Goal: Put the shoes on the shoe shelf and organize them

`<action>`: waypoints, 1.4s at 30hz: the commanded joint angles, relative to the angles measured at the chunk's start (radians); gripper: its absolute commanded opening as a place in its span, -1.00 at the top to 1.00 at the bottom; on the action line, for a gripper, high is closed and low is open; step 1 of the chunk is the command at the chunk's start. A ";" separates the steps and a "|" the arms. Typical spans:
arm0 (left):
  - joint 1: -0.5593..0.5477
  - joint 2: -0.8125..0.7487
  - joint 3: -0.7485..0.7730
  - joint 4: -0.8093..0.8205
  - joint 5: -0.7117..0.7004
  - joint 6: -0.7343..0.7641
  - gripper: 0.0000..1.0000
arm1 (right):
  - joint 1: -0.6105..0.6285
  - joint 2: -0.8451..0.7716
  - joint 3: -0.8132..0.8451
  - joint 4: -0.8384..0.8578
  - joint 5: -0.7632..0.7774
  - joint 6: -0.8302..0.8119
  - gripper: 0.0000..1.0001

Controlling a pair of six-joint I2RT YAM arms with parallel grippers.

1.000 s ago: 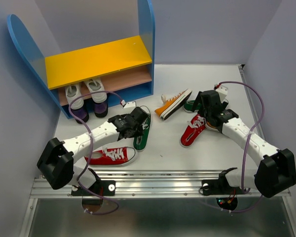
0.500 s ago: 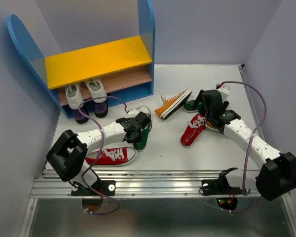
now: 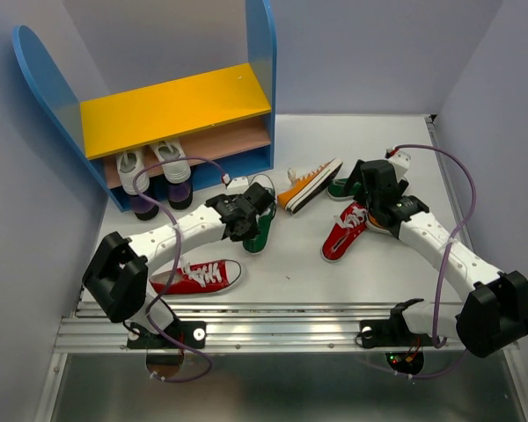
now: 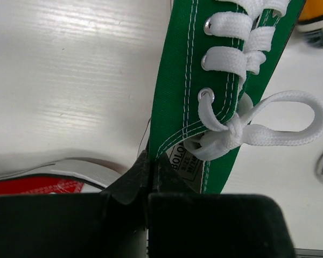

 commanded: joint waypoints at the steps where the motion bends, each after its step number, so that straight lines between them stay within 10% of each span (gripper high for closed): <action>1: 0.005 -0.048 0.100 -0.004 -0.066 -0.081 1.00 | 0.001 -0.009 0.007 0.044 -0.002 0.002 -1.00; 42: 0.237 0.363 0.455 0.275 -0.175 -0.028 1.00 | 0.001 -0.085 0.024 -0.014 -0.027 -0.021 -1.00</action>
